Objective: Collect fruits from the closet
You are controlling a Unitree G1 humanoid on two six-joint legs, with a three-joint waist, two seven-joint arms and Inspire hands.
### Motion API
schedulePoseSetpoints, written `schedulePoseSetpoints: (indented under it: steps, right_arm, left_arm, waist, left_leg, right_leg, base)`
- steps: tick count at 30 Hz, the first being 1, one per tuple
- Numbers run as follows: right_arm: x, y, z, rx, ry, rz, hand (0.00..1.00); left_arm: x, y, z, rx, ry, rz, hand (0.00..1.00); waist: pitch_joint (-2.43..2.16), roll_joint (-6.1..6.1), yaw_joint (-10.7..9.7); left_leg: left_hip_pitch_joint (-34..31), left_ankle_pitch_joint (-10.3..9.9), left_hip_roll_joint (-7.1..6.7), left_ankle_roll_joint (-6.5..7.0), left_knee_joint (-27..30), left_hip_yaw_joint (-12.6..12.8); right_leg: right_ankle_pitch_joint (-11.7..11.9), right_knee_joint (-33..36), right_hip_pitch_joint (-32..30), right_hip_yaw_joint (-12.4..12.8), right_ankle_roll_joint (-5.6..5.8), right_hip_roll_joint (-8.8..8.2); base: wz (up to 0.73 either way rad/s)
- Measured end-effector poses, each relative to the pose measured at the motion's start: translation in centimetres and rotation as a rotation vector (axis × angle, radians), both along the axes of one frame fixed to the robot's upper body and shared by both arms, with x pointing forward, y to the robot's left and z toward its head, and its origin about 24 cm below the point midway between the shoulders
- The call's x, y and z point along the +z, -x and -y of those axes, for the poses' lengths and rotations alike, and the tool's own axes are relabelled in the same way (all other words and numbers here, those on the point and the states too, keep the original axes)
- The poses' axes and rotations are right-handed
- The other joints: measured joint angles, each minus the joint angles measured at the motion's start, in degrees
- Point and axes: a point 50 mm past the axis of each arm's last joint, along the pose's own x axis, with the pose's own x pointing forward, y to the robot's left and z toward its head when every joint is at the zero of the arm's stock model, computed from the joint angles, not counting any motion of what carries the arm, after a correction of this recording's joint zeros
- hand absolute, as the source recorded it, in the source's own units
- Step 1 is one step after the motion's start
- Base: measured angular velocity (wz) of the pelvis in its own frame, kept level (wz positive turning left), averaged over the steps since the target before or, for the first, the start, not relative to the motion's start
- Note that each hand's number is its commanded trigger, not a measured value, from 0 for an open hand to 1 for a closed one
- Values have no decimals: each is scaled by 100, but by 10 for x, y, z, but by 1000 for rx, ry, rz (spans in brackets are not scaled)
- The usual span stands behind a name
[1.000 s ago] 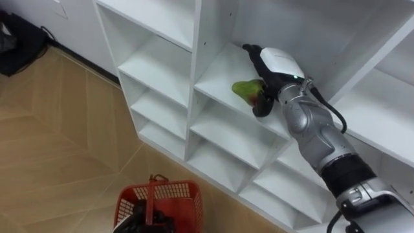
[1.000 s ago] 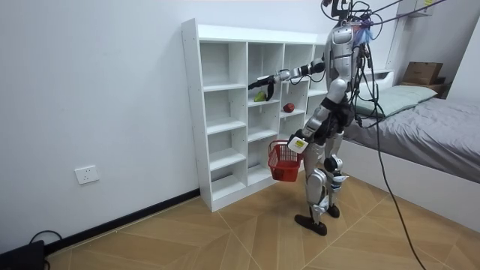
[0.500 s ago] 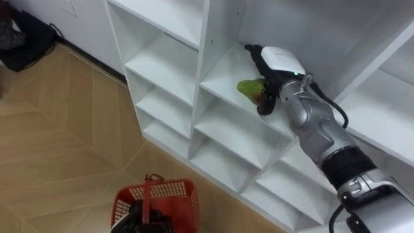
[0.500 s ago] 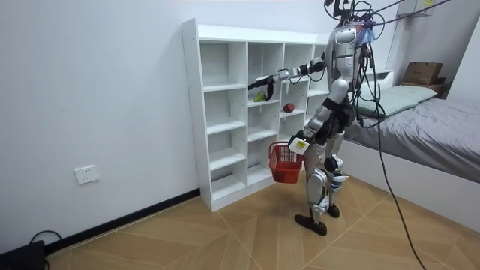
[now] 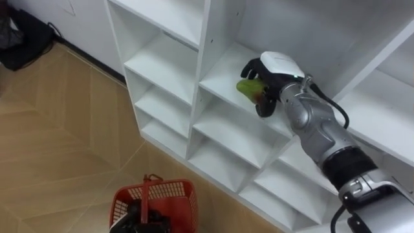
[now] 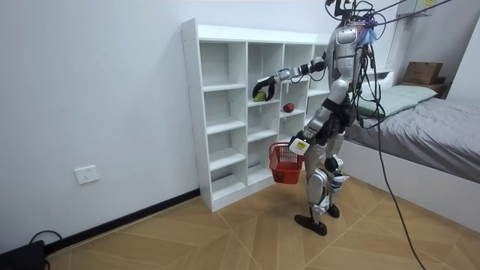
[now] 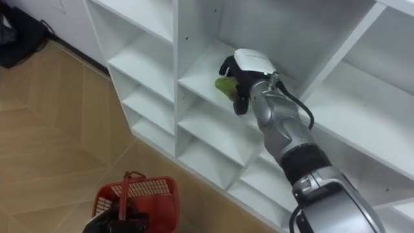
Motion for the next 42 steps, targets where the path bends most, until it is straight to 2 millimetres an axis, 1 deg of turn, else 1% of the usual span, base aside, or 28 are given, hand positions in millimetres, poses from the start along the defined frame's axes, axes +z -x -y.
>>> schedulePoseSetpoints:
  steps: [1, 4, 7, 24, 30, 33, 37, 39, 42]
  right_arm:
    - [1, 0, 0, -1, 1, 3, 100]
    - [1, -1, 3, -9, 8, 14, 100]
    - [2, -1, 5, -15, 9, 24, 100]
    - [3, -1, 7, -25, -5, 30, 100]
    - [3, -1, 7, -27, -6, 33, 100]
    - [3, -1, 7, -29, -24, 29, 100]
    - [6, -2, 5, -24, -39, 27, 100]
    - [8, -1, 3, -17, -57, 30, 100]
    - [11, 2, 0, 2, -82, 40, 100]
  left_arm:
    - [0, 0, 0, 1, 0, 0, 100]
    - [0, -1, 1, -4, 0, 1, 100]
    - [0, -1, 1, -5, 0, 2, 100]
    - [0, -2, 2, -15, -1, 3, 100]
    - [0, -2, 2, -13, -3, 3, 100]
    - [0, -2, 2, -10, -2, 4, 100]
    - [1, -1, 3, -10, 1, 12, 100]
    - [1, -1, 3, -6, 3, 11, 100]
    - [1, 0, 4, -12, 4, 13, 100]
  waist:
    - [-9, -13, 8]
    - [-10, -15, 10]
    - [-1, -4, 10]
    - [6, -15, 11]
    - [12, -46, 11]
    - [0, -82, -2]
    - [-7, -99, -71]
    - [-7, -98, -144]
    - [-15, -60, -229]
  left_leg:
    - [-5, 16, 1, -4, -5, -4]
    - [-6, 88, 2, -12, -42, -2]
    - [-5, 92, 10, -19, -58, -2]
    - [-3, 93, 13, -22, -107, 1]
    - [1, 98, 13, -27, -124, 0]
    - [9, 107, 12, -30, -141, 0]
    - [4, 118, 9, -28, -124, -5]
    - [-1, 118, 9, -28, -127, -5]
    - [10, 118, 9, -28, -125, -4]
  right_leg:
    - [6, 4, -29, 0, -10, 1]
    - [18, 3, -63, 1, -23, 2]
    - [20, 0, -66, 1, -26, 12]
    - [20, -6, -73, 4, -27, 17]
    - [20, -10, -79, 7, -27, 19]
    - [20, -12, -77, 10, -26, 21]
    - [20, -21, -78, 1, -26, 18]
    - [19, -23, -82, -4, -26, 18]
    - [19, -23, -73, 20, -25, 18]
  base:
    - [0]
    - [0]
    - [0]
    - [0]
    - [0]
    - [0]
    - [1]
    - [0]
    - [0]
